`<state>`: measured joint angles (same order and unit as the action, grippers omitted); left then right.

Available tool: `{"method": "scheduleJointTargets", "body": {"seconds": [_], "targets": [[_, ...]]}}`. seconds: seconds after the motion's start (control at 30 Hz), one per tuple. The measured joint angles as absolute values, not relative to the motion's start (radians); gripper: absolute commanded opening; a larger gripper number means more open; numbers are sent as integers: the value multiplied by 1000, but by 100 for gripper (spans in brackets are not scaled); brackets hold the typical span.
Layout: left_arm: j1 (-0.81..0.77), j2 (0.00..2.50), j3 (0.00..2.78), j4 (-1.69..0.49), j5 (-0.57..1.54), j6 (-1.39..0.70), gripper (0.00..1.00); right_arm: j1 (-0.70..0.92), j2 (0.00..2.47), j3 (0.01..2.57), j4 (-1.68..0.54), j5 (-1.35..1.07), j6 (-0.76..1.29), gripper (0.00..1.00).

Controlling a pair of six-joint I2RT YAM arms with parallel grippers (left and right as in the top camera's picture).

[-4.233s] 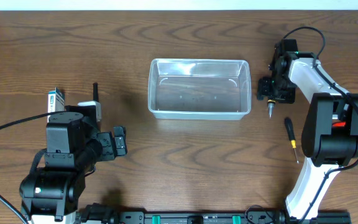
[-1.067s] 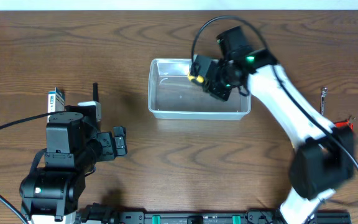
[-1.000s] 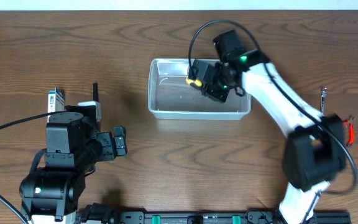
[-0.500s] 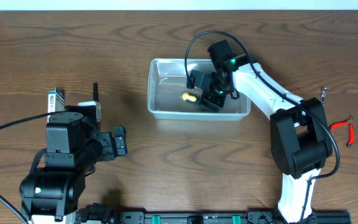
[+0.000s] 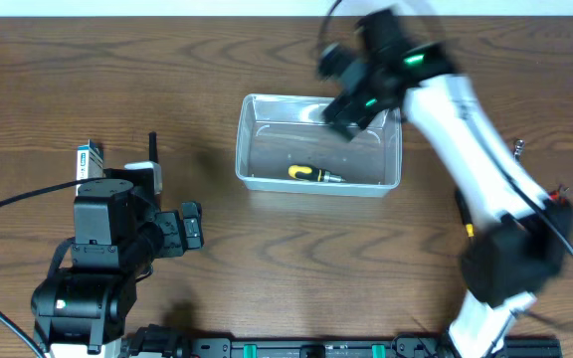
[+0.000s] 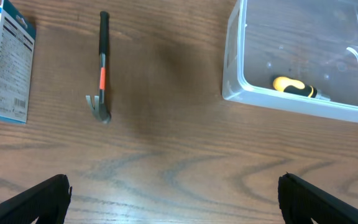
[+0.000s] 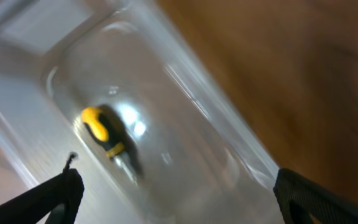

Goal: Pack container
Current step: 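Move the right gripper back over the small black screwdriver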

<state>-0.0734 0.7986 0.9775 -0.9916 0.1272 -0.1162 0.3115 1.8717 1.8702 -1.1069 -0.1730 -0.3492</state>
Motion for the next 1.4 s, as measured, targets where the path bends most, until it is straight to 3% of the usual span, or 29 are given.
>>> {"method": "scheduleJointTargets", "body": {"seconds": [0.3, 0.5, 0.73, 1.0, 1.2, 1.4], "targets": [[-73, 799, 978, -979, 127, -116, 98, -15, 1561, 1925, -1512, -7, 53, 99], [-73, 799, 978, -964, 127, -116, 98, -62, 1508, 1902, -1687, 1, 131, 99], [-73, 799, 978, -964, 127, -116, 98, -62, 1179, 1643, -1688, -65, 199, 99], [-73, 799, 979, -963, 127, -116, 98, -62, 892, 1217, -1437, -91, 229, 99], [-73, 799, 979, -962, 127, -116, 98, -62, 999, 933, -1136, -56, 197, 99], [-73, 799, 979, -965, 127, -116, 98, -68, 1173, 841, -946, 15, 105, 99]]}}
